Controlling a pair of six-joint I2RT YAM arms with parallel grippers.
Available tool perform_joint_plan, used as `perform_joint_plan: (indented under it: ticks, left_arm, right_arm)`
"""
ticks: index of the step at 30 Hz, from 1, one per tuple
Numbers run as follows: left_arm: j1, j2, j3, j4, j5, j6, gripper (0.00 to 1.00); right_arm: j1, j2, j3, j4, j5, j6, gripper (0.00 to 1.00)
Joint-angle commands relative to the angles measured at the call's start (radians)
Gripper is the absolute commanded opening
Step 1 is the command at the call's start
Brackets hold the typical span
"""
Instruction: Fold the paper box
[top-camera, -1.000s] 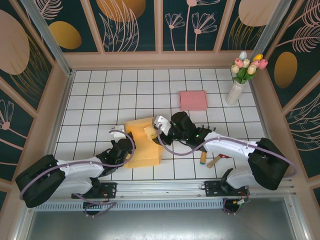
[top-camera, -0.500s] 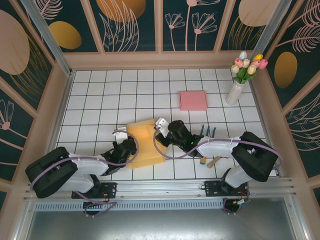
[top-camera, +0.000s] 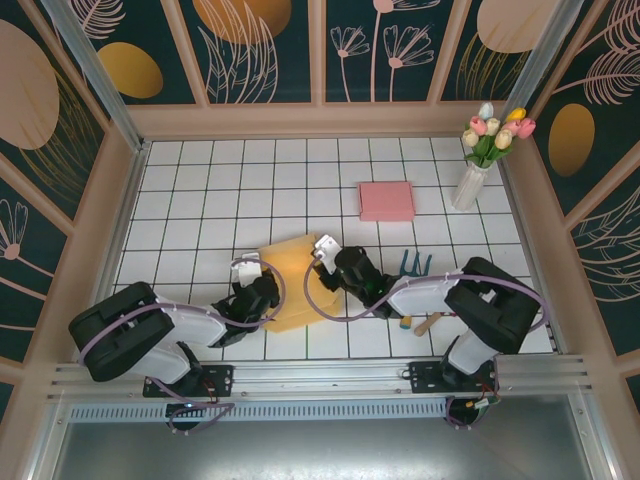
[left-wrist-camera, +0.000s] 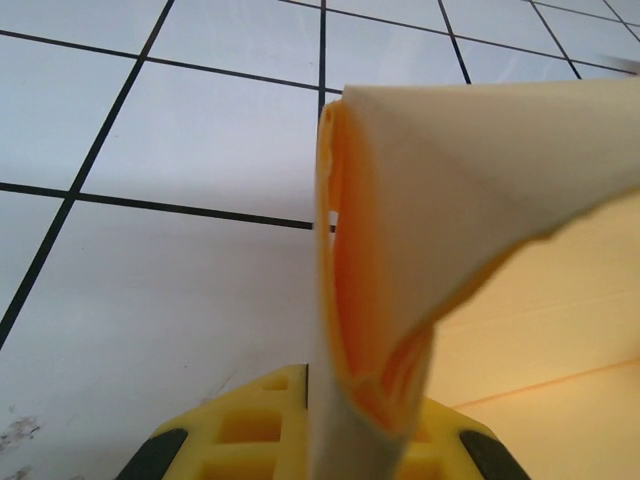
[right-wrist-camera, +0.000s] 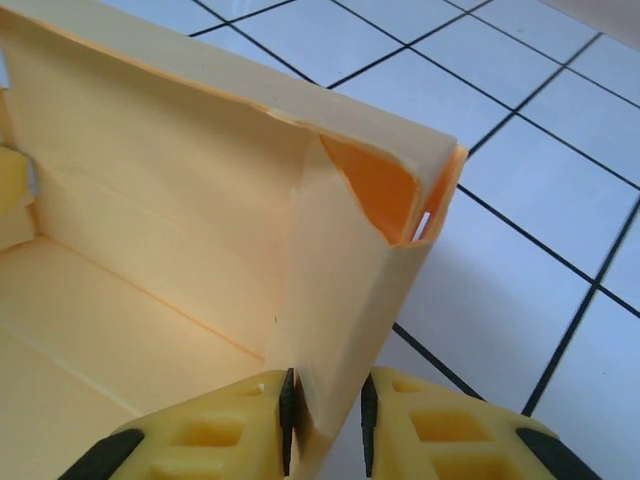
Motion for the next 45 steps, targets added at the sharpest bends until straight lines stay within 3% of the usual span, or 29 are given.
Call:
perform_joint_plan:
  ticks: [1, 4, 9, 17, 19, 25, 29, 40, 45]
  left_arm:
    - [-0.031, 0.016, 0.04, -0.008, -0.034, -0.07, 0.0]
    - [-0.04, 0.026, 0.055, -0.085, -0.111, -0.186, 0.0]
    - [-0.067, 0.012, 0.06, -0.182, -0.205, -0.347, 0.0]
    - [-0.089, -0.04, 0.054, -0.266, -0.277, -0.431, 0.0]
    - [-0.091, -0.044, 0.05, -0.264, -0.275, -0.433, 0.0]
    - [-0.094, -0.03, 0.055, -0.225, -0.249, -0.392, 0.0]
    - [-0.094, -0.017, 0.061, -0.227, -0.251, -0.397, 0.0]
    - [-0.095, 0.027, 0.078, -0.191, -0.217, -0.365, 0.0]
    - [-0.094, 0.04, 0.084, -0.184, -0.21, -0.358, 0.0]
  right_arm:
    - [0.025, 0.041, -0.009, 0.072, 0.175, 0.022, 0.25]
    - [0.054, 0.093, 0.014, 0.066, 0.355, 0.03, 0.2]
    - [0.059, 0.134, 0.033, 0.045, 0.548, 0.122, 0.11]
    - [0.071, 0.179, 0.108, -0.092, 0.699, 0.167, 0.09]
    - [0.067, 0.167, 0.099, -0.078, 0.669, 0.201, 0.11]
    - [0.057, 0.095, 0.015, 0.093, 0.338, 0.176, 0.18]
    - [0.051, 0.08, 0.001, 0.126, 0.282, 0.18, 0.18]
    - [0.025, 0.048, 0.019, 0.146, 0.234, 0.178, 0.44]
    - [0.023, 0.077, 0.068, 0.127, 0.252, 0.154, 0.48]
